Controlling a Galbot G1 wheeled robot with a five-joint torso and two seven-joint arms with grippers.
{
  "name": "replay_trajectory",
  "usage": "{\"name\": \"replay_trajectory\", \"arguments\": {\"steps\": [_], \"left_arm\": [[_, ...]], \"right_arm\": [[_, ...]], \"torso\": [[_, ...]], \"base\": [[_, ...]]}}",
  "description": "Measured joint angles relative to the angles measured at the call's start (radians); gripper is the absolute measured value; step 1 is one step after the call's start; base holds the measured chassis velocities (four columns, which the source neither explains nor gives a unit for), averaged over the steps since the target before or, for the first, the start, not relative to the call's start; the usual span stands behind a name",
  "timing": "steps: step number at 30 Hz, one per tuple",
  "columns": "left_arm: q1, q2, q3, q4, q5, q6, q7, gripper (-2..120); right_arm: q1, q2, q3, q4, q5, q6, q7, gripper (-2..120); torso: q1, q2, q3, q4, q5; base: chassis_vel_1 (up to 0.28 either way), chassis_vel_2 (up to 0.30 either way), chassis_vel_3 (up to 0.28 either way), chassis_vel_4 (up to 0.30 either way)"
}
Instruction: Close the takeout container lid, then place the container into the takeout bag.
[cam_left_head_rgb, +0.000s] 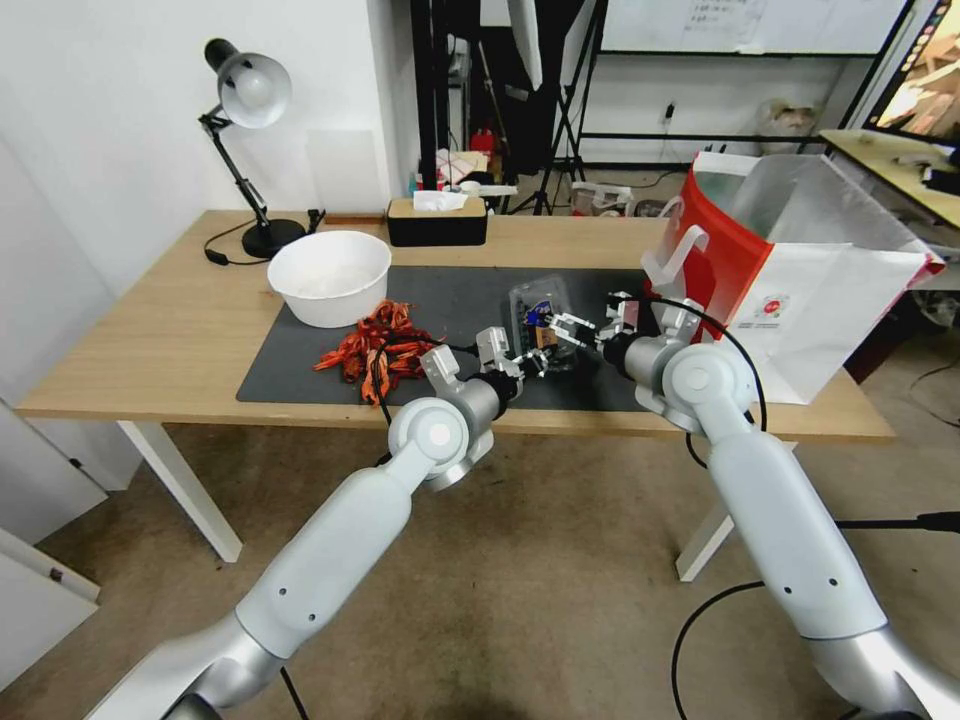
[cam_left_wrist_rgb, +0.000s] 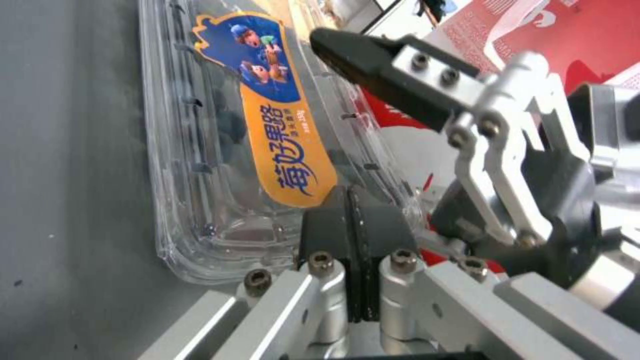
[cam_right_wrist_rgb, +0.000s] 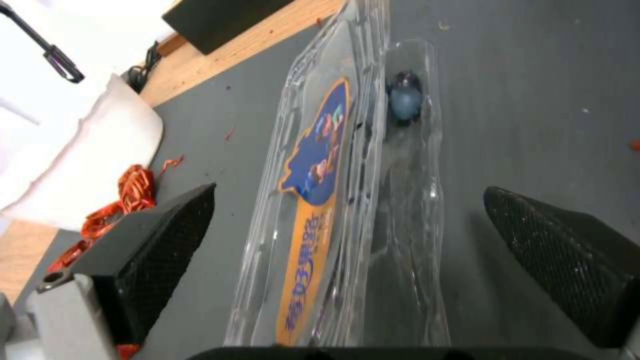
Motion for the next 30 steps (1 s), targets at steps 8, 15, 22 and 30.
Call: {"name": "replay_trajectory", "arguments": {"steps": [8, 15, 22, 30], "left_arm": [[0.003, 0.004, -0.002, -0.005, -0.001, -0.001, -0.001, 0], [0.003, 0.006, -0.003, -0.014, -0.003, -0.001, -0.003, 0], [0.005, 0.007, -0.003, -0.016, -0.003, -0.002, -0.004, 0], [0.005, 0.011, -0.004, -0.020, -0.004, -0.003, -0.007, 0]], "right_arm": [[0.031, 0.008, -0.026, -0.037, 0.004, -0.021, 0.017, 100], [0.041, 0.019, -0.040, -0.057, 0.018, -0.021, 0.019, 100], [0.044, 0.027, -0.044, -0.069, 0.040, -0.021, 0.029, 100], [0.040, 0.033, -0.044, -0.068, 0.046, -0.020, 0.028, 75]], "torso": [[0.000, 0.000, 0.000, 0.0000, 0.0000], [0.000, 0.000, 0.000, 0.0000, 0.0000], [0.000, 0.000, 0.000, 0.0000, 0.0000], [0.000, 0.000, 0.000, 0.0000, 0.0000]], "base": [[0.000, 0.000, 0.000, 0.000], [0.000, 0.000, 0.000, 0.000], [0.000, 0.000, 0.000, 0.000], [0.000, 0.000, 0.000, 0.000]]}}
